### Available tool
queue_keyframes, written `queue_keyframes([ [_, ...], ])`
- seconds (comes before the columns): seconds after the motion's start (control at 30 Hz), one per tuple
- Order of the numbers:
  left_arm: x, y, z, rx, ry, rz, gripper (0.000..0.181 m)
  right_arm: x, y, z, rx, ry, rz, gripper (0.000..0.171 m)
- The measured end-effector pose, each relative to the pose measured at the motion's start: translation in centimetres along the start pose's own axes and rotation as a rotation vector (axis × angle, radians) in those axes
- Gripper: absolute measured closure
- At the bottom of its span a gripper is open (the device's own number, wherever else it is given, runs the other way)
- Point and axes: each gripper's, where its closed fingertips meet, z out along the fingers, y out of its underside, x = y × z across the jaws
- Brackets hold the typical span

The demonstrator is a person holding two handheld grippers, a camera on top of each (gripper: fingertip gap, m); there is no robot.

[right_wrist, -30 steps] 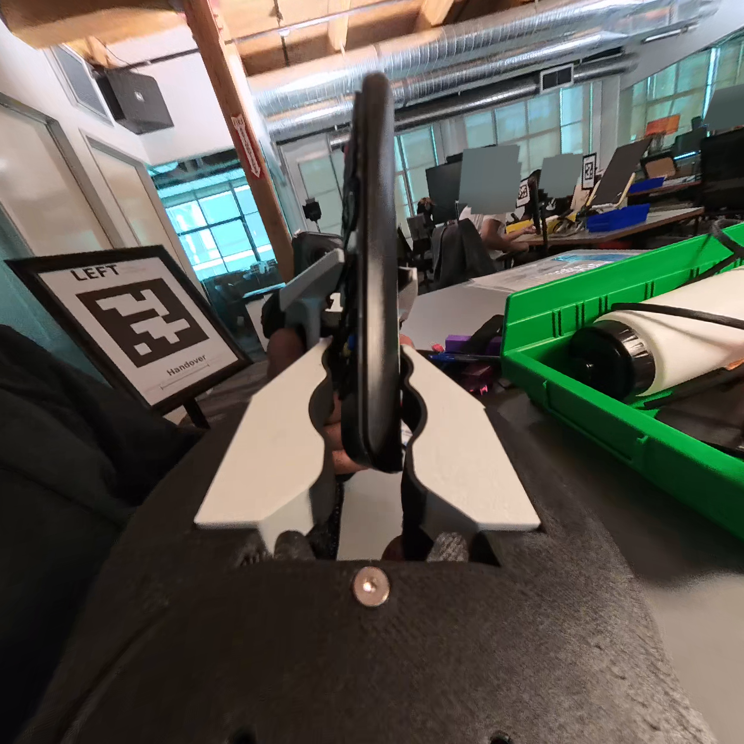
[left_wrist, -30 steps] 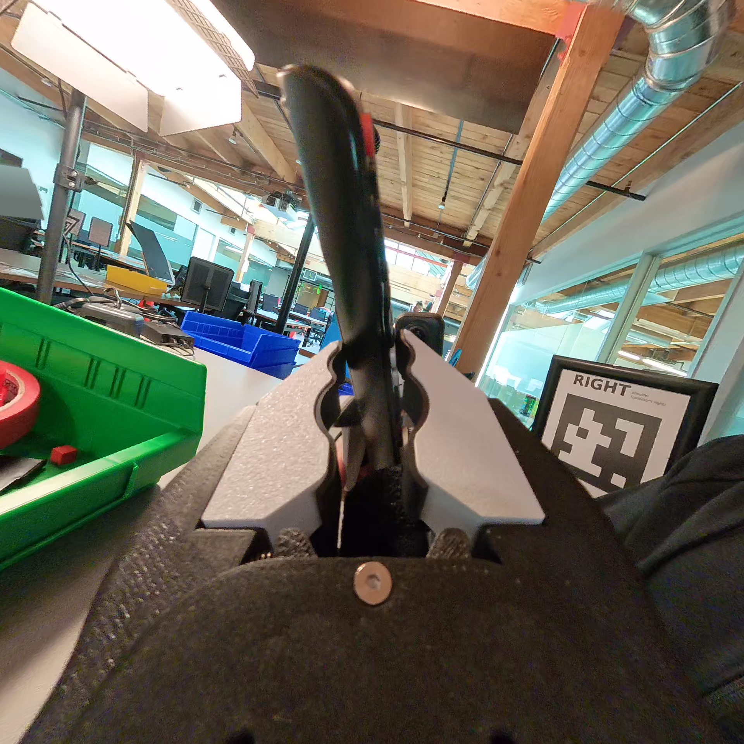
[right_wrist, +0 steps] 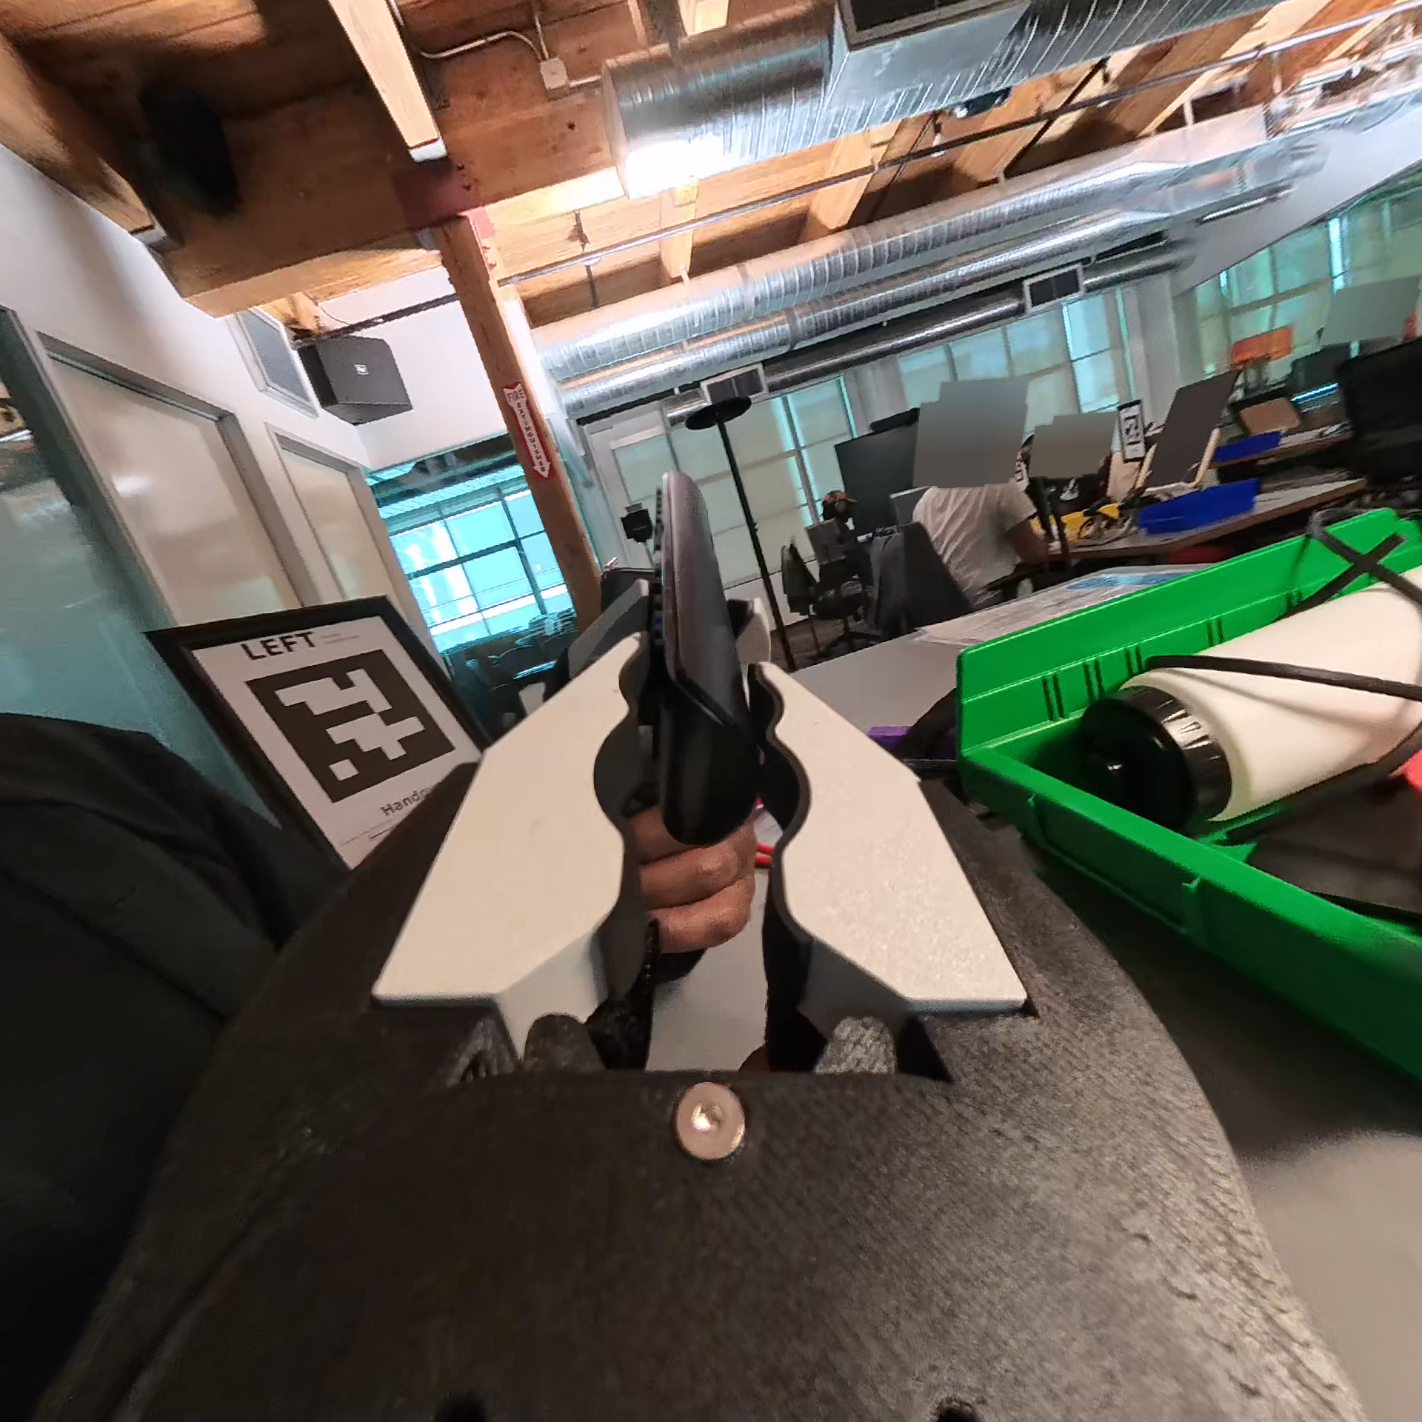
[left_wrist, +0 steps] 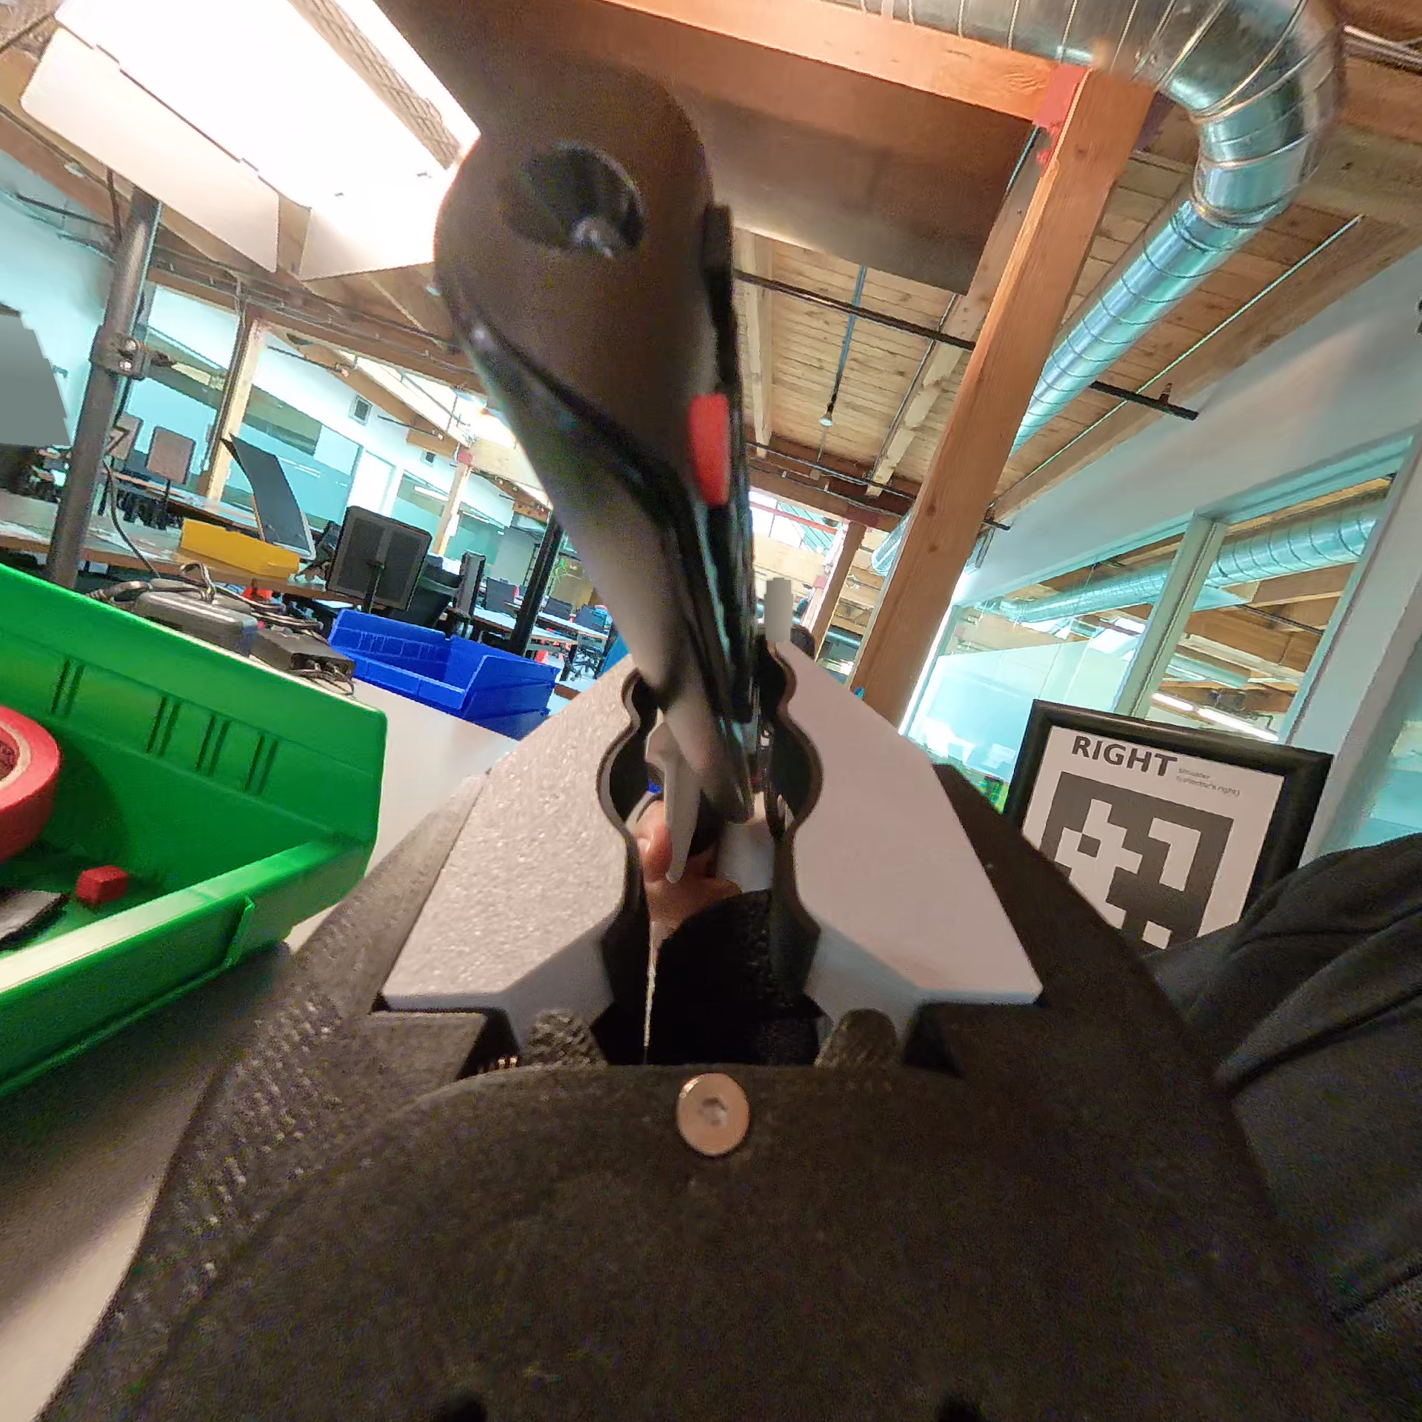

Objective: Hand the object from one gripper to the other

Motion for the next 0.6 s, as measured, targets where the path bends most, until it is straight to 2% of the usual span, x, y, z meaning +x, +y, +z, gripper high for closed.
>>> queue_keyframes([
  [0.1, 0.3, 0.0, 0.0, -0.001, 0.007, 0.021, 0.156, -0.1, 0.4, 0.0, -0.036, -0.011, -0.006, 0.143],
  [0.17, 0.4, -0.1, 0.0, -0.001, 0.019, 0.016, 0.157, 0.2, 0.2, -0.2, -0.047, 0.030, -0.074, 0.120],
  [0.2, 0.5, 0.0, 0.0, -0.003, 0.024, 0.011, 0.157, 0.3, -0.1, -0.4, -0.042, 0.039, -0.095, 0.119],
  [0.33, 0.4, 0.3, 0.1, -0.018, 0.027, -0.018, 0.157, -0.1, 0.4, -0.5, -0.073, 0.001, -0.070, 0.145],
  [0.5, 0.1, 0.5, 0.3, -0.007, 0.027, -0.082, 0.152, -0.1, 0.2, -0.3, -0.052, 0.009, -0.066, 0.148],
  [0.6, 0.2, 2.3, 0.9, -0.101, 0.014, -0.053, 0.140, 0.2, -0.1, -0.4, -0.028, 0.003, -0.006, 0.148],
])
